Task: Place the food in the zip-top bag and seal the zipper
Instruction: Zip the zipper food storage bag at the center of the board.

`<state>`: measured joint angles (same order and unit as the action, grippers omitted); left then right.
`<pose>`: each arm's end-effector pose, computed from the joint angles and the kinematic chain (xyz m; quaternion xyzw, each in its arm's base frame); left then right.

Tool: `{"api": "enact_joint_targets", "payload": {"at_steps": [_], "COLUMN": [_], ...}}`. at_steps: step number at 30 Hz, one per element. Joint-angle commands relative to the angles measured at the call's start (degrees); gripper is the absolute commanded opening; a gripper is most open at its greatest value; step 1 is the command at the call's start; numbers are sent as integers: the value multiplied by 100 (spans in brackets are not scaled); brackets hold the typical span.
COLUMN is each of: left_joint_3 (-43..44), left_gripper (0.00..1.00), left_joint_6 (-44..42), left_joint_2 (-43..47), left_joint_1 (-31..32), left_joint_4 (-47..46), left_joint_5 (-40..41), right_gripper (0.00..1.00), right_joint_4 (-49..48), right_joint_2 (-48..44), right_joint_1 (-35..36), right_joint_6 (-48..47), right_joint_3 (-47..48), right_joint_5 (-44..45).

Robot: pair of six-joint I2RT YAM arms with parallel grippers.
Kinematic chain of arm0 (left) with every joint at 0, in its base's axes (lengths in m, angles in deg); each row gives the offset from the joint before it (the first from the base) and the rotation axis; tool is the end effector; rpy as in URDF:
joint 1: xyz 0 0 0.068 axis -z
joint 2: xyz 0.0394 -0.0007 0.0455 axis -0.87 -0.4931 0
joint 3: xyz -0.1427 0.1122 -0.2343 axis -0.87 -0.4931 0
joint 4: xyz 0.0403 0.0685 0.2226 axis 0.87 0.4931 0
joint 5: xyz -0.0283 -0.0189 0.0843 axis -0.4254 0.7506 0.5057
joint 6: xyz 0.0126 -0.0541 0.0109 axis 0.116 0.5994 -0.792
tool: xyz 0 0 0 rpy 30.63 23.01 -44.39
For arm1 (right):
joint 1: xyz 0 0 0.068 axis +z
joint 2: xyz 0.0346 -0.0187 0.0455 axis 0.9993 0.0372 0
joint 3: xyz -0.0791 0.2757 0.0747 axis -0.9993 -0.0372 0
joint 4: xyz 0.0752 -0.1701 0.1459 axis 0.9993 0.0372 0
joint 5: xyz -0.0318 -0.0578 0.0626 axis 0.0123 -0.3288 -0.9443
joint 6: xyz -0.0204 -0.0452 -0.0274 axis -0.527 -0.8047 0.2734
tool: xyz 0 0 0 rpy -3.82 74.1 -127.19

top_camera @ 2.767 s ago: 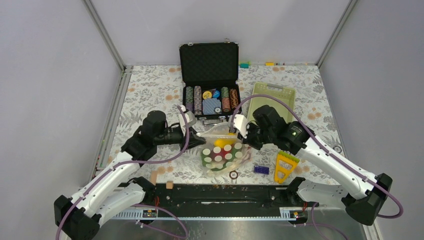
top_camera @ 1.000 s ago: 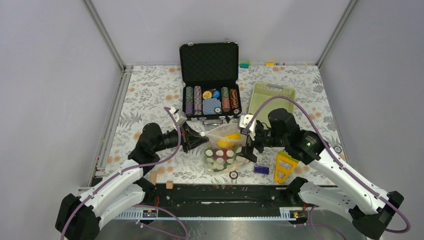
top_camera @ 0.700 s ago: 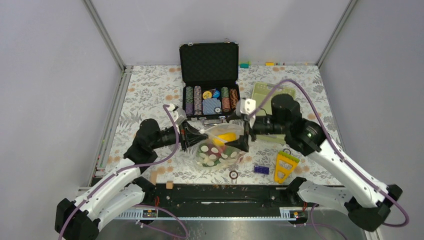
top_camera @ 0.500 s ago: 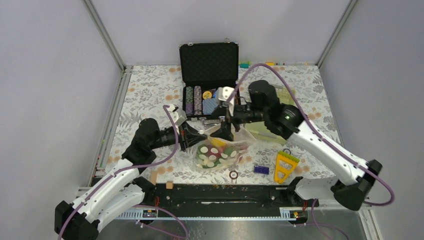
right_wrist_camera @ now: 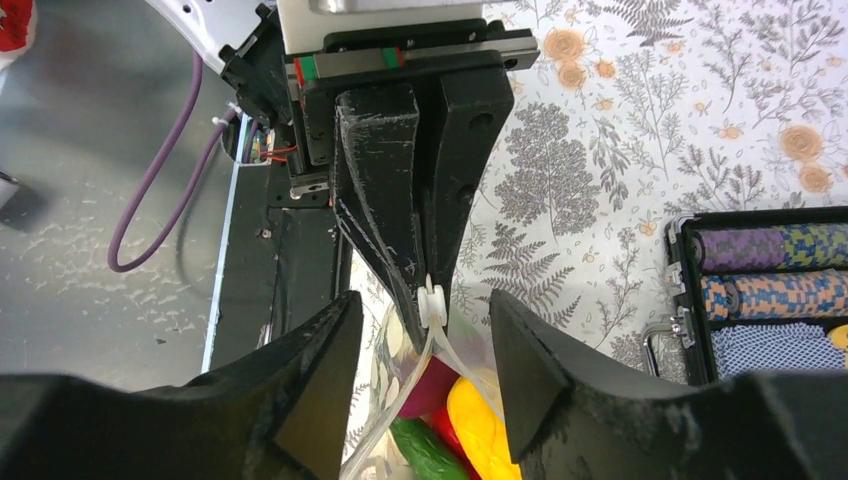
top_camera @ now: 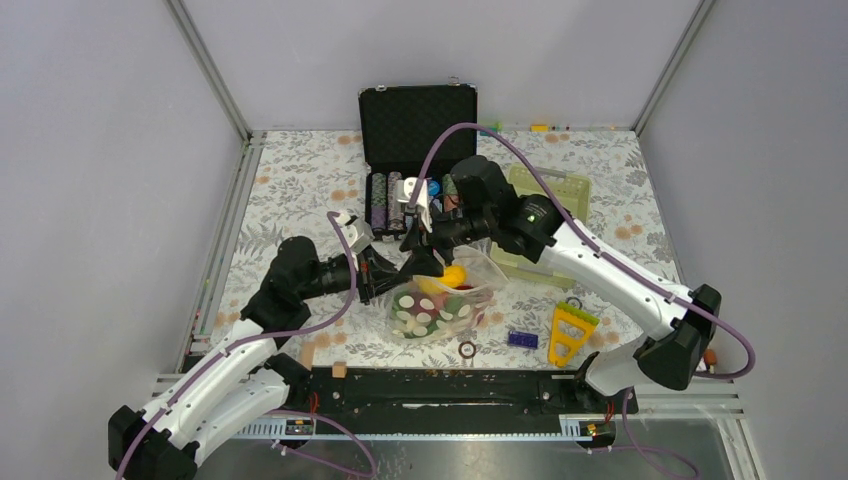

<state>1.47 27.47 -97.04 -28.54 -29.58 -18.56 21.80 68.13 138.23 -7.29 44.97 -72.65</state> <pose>0.1017 -0.0945 0.3154 0.3588 0.6422 -0.4774 0.4805 0.1699 0.2440 0.4204 -0.6015 0.5544 0.4054 0.4080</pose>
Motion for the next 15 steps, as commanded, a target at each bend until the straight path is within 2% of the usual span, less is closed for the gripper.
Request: {"api": "enact_joint_targets", "payload": {"at_steps": [1,7,11,15], "left_joint_3": [275,283,280,284], "left_gripper": [0,0,0,0], "left_joint_6": [-90,-81,-89,-122], "left_joint_2": [83,78,80,82], "left_joint_1": [-2,-6,-4,-4], "left_joint_4": [-178,-183,-181,-143], "left_joint_5": [-40,-77,-81,-69], "right_gripper": [55,50,39,32], "right_joint_4": [186,297,299,320], "right_joint_2": [180,323,370,347], "right_joint_1": [127,188,208,210], "right_joint_6": [24,-13,-7,-7], "right_joint_3": [244,283,292,284], "right_joint_5": [-51,0,-2,-33]}}
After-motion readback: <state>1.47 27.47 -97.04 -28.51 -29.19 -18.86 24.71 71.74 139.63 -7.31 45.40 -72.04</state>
